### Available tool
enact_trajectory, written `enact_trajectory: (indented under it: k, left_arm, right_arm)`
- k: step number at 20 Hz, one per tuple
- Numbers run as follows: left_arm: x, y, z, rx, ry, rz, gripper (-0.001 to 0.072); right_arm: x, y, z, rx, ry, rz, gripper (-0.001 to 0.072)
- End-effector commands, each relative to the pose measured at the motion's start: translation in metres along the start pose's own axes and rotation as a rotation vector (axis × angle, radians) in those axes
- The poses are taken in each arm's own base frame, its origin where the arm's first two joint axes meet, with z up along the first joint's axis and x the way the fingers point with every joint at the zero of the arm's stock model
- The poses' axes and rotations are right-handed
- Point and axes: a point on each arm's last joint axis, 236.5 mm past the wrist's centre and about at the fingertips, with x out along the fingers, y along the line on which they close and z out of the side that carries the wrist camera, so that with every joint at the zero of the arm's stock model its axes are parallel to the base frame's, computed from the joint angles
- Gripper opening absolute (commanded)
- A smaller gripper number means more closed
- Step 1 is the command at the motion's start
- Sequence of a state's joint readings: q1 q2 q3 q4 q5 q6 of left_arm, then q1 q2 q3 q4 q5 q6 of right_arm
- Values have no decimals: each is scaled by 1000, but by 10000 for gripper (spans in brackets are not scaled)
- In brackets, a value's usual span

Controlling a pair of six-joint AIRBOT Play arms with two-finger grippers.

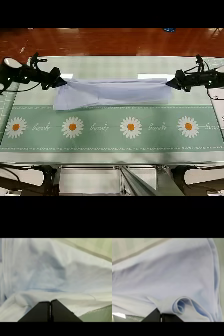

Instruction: Fold the shirts.

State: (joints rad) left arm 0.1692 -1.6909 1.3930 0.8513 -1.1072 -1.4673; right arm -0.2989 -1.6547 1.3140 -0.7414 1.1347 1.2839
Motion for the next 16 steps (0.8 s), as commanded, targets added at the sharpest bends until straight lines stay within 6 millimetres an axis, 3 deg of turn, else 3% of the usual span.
enact_trajectory:
  k: [1,4,5,6,7,8,10,12,14,16]
  left_arm:
    - [21,3,26,-6,20,-10,26]
    - [37,15,26,-25,41,-2,27]
    - [41,19,26,-31,45,1,68]
    - [44,22,25,-34,52,3,287]
    - [43,22,25,-1,55,1,509]
    - [38,21,25,21,64,1,505]
    - [8,20,35,58,72,10,505]
    - [-43,23,54,115,8,73,505]
    - [-100,25,68,142,-111,155,505]
    - [-143,21,72,177,-224,224,504]
  right_arm:
    - [23,0,23,16,-1,3,17]
    - [40,-14,31,54,1,-1,17]
    - [44,-19,33,64,-5,-6,18]
    - [46,-23,37,69,-19,-13,114]
    - [47,-25,40,72,-34,-17,375]
    - [41,-25,45,71,-48,-16,411]
    - [12,-21,54,61,-59,2,411]
    - [-35,-25,63,56,-96,-4,410]
    - [-82,-49,62,51,-132,-95,410]
    - [-111,-81,51,83,-145,-220,410]
